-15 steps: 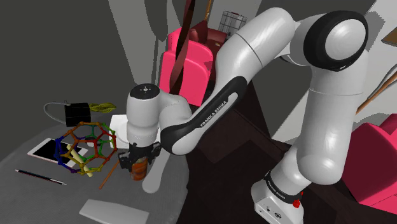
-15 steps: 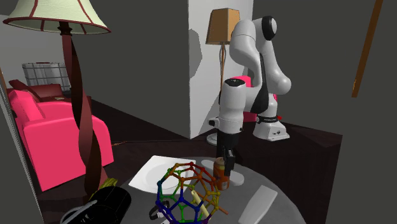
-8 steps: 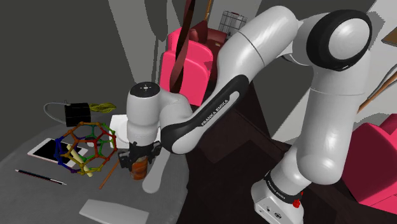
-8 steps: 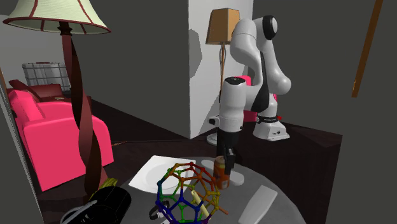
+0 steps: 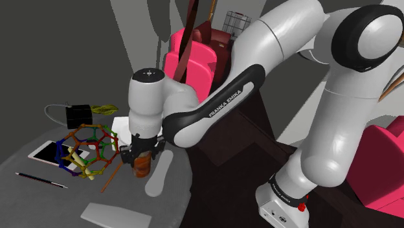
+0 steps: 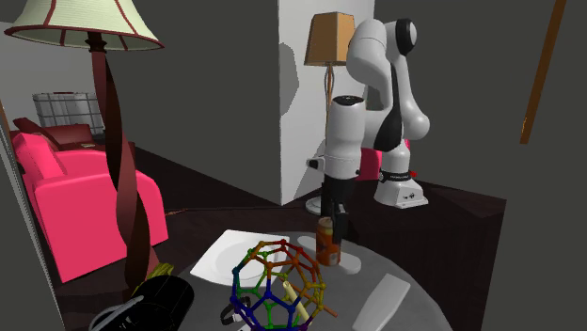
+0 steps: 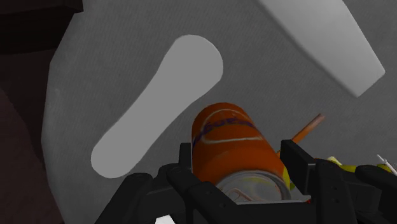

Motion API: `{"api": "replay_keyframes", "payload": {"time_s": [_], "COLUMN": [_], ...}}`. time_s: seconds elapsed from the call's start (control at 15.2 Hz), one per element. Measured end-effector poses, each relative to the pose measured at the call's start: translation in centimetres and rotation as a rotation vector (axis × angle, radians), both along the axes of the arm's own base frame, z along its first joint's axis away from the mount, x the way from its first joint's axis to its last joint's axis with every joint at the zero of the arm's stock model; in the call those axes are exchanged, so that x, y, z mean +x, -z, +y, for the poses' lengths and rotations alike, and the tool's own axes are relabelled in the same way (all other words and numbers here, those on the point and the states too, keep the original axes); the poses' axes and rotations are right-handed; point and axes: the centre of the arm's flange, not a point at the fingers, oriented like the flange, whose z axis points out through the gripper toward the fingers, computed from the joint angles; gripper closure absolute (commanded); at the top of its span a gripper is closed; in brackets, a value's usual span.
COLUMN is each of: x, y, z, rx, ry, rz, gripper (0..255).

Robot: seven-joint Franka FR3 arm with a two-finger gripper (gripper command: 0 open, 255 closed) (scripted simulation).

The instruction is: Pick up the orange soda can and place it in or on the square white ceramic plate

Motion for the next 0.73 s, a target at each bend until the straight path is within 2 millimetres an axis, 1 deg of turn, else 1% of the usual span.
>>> {"api": "replay_keyframes", "payload": {"time_s": [0.46, 0.59, 0.73], "x": [-0.1, 0.0, 1.5], "y": [-3.8, -4.6, -5.2], "z": [0.0, 0.1, -0.5], "rx": [0.000, 0.000, 0.000], "ry": [0.000, 0.000, 0.000], "rz": [0.000, 0.000, 0.000], "gripper": [255, 255, 255]}}
